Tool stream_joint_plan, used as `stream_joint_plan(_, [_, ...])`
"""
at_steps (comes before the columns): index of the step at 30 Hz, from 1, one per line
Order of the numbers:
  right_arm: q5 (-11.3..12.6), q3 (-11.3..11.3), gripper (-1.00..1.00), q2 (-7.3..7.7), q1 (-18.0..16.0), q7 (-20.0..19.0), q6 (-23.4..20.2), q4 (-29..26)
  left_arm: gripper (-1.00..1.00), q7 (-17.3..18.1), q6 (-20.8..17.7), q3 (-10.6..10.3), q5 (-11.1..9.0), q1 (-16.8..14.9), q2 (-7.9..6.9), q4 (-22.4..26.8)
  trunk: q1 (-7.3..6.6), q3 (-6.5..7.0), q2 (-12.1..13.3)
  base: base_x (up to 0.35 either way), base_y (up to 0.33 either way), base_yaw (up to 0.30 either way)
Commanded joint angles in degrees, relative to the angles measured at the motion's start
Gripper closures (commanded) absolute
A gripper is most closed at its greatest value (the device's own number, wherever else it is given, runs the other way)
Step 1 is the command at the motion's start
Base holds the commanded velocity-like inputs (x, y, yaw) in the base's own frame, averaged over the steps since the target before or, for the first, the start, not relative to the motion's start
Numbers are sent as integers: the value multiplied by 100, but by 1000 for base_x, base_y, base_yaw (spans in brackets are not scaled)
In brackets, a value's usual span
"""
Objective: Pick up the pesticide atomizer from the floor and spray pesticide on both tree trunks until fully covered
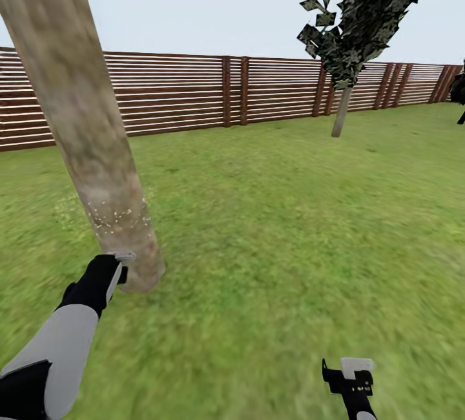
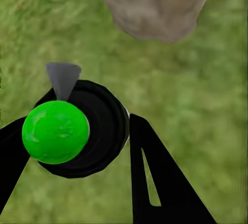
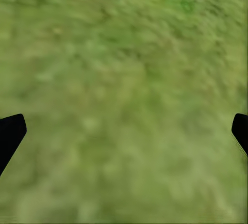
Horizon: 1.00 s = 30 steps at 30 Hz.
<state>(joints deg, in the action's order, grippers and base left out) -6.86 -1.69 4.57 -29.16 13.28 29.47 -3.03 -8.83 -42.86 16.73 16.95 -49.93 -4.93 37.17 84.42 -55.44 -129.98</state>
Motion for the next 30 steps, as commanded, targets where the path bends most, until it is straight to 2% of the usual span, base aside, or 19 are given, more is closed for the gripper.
stream_joint_plan(1, [-61, -18, -100, 0, -2, 33, 6, 4, 100, -15, -21, 11, 0, -1, -24, 18, 1, -5, -2, 166, -232, 233])
stream_joint_plan(3, [-61, -17, -100, 0, -2, 34, 6, 4, 100, -18, -21, 26, 20, 6, -111, 18, 1, -5, -2, 155, -237, 263])
stream_joint_plan(6, [-61, -16, -100, 0, -2, 34, 6, 4, 100, -15, -21, 32, 12, 32, -334, 2, 1, -5, -2, 146, -241, 274])
stream_joint_plan(7, [-61, -16, -100, 0, -2, 34, 6, 4, 100, -14, -21, 28, -1, 40, -348, 1, 1, -5, -2, 164, -240, 268])
stream_joint_plan(10, [-61, -18, -100, 0, -2, 34, 6, 3, 100, -14, -12, 30, -25, 45, -264, -4, 1, -5, -2, 210, -216, 86])
stream_joint_plan(12, [-61, -22, -100, 0, -2, 33, 6, 1, 100, -14, -4, 30, -41, 45, -127, 14, 1, -5, -2, 237, -198, 9])
stream_joint_plan(15, [-61, -22, -100, 0, -2, 34, 6, 0, 100, -14, -8, 18, -42, 45, -48, 31, 1, -5, -2, 237, -196, 2])
stream_joint_plan(20, [-61, -19, -100, 0, -2, 34, 6, 4, 100, -10, -12, 44, -26, 45, -55, 52, 1, -5, -2, 146, -235, 112])
stream_joint_plan(25, [-61, -18, -100, 0, -2, 34, 6, 4, 100, 3, -21, 20, -25, 17, -84, 61, 1, -5, -2, -129, -140, 273])
stream_joint_plan(28, [-61, -23, -100, 6, -2, 34, 6, 4, 100, 16, -47, -6, -32, -93, -26, 65, 1, -5, -2, -14, -5, 277])
stream_joint_plan(30, [-61, -24, -100, 8, -2, 34, 6, 4, 100, 20, -67, -10, -35, -302, 6, 58, 1, -5, -2, -2, -1, 276])
